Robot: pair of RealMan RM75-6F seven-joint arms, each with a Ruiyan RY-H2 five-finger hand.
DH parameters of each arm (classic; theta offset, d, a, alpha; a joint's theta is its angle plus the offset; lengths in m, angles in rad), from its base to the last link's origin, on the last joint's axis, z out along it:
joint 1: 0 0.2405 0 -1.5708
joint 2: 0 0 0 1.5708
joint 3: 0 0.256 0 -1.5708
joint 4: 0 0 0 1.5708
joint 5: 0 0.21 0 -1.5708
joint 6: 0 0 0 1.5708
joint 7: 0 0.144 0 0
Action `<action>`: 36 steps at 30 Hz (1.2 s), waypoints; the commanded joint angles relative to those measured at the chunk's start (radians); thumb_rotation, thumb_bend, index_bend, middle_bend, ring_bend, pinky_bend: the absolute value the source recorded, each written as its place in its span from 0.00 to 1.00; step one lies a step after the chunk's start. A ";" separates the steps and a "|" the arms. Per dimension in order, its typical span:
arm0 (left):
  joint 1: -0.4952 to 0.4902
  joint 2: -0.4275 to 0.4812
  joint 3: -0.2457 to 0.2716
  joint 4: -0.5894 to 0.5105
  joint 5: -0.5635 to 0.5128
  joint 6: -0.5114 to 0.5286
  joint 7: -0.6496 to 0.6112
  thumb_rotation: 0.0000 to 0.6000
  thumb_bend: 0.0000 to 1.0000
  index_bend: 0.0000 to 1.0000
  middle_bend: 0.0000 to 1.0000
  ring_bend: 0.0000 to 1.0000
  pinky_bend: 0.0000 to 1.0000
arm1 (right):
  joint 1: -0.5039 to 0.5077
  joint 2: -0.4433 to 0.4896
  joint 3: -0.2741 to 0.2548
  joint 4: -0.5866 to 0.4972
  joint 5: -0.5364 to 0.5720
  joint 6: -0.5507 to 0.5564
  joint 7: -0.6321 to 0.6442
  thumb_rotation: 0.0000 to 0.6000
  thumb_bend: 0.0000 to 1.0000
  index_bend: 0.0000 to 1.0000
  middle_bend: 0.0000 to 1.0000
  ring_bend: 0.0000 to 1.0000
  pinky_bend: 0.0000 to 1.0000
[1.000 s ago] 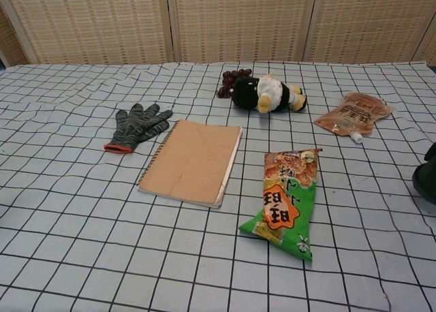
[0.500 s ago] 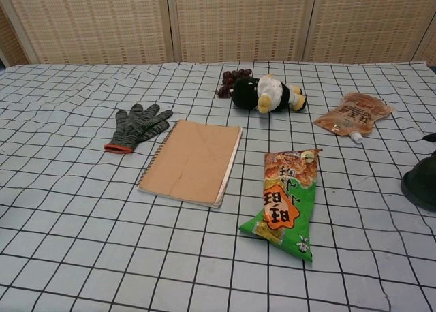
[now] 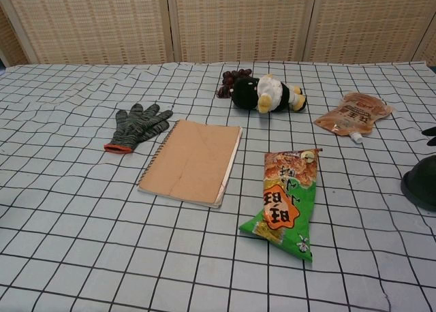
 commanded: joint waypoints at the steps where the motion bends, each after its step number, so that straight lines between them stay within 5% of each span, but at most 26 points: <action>1: 0.000 0.001 0.000 -0.002 0.001 0.001 0.001 1.00 0.57 0.15 0.28 0.34 0.65 | -0.003 -0.011 0.005 0.010 -0.013 0.028 0.023 1.00 0.20 0.15 0.19 0.05 0.23; 7: 0.000 0.001 0.000 -0.002 0.001 0.000 0.002 1.00 0.57 0.15 0.28 0.34 0.65 | -0.002 -0.031 0.018 0.034 -0.014 0.052 0.032 1.00 0.20 0.25 0.24 0.10 0.27; 21: 0.000 0.000 -0.001 -0.001 0.002 0.004 0.003 1.00 0.57 0.16 0.28 0.34 0.65 | 0.007 -0.040 0.016 0.039 0.007 0.004 0.005 1.00 0.20 0.27 0.24 0.10 0.28; 30: -0.001 0.001 -0.001 -0.002 0.002 0.003 0.002 1.00 0.57 0.16 0.28 0.34 0.65 | 0.002 -0.037 0.020 0.036 0.019 0.004 -0.015 1.00 0.20 0.45 0.40 0.30 0.48; 36: -0.001 0.001 -0.001 -0.002 0.000 0.002 0.001 1.00 0.57 0.16 0.28 0.34 0.65 | -0.001 -0.036 0.026 0.028 0.016 0.025 -0.011 1.00 0.20 0.53 0.45 0.35 0.52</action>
